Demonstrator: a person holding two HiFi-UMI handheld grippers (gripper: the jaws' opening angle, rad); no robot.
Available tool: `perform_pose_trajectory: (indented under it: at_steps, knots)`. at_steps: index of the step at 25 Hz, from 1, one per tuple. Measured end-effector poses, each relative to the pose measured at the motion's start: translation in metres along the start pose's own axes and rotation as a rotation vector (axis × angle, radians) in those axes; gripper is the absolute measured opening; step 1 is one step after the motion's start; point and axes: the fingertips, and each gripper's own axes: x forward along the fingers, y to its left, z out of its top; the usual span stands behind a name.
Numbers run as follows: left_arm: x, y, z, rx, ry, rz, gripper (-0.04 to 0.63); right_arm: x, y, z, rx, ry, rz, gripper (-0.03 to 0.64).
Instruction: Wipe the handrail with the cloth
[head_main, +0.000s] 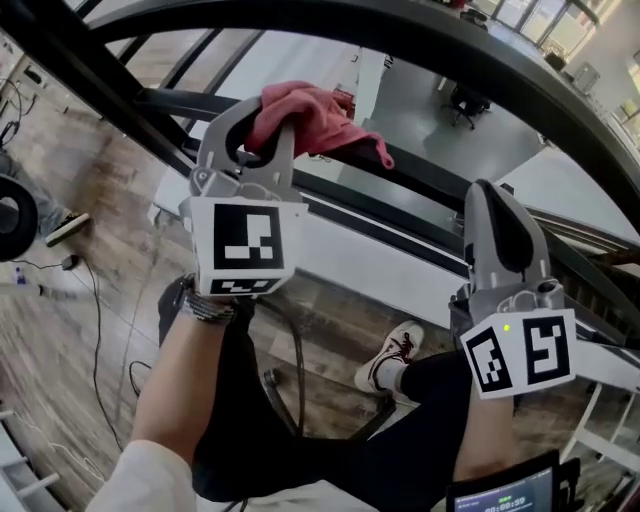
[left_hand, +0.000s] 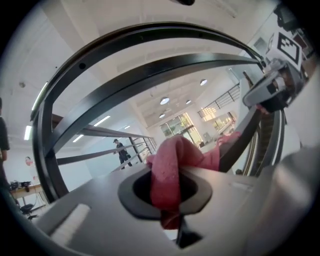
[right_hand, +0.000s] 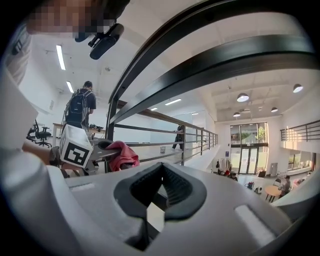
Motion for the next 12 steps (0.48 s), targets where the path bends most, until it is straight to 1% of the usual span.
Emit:
perform_pose_trajectory:
  at_steps: [3, 7, 12]
  knots:
    - [0.001, -0.001, -0.001, -0.002, 0.018, -0.009, 0.025, -0.002, 0.004, 0.011, 0.008, -0.025, 0.007, 0.002]
    - [-0.002, -0.018, 0.0, 0.013, 0.009, -0.016, 0.025, -0.006, 0.01, 0.016, -0.001, -0.038, 0.006, 0.002]
    - [-0.005, -0.043, 0.013, 0.064, -0.003, -0.034, 0.025, -0.013, 0.001, 0.018, 0.001, -0.049, -0.033, 0.002]
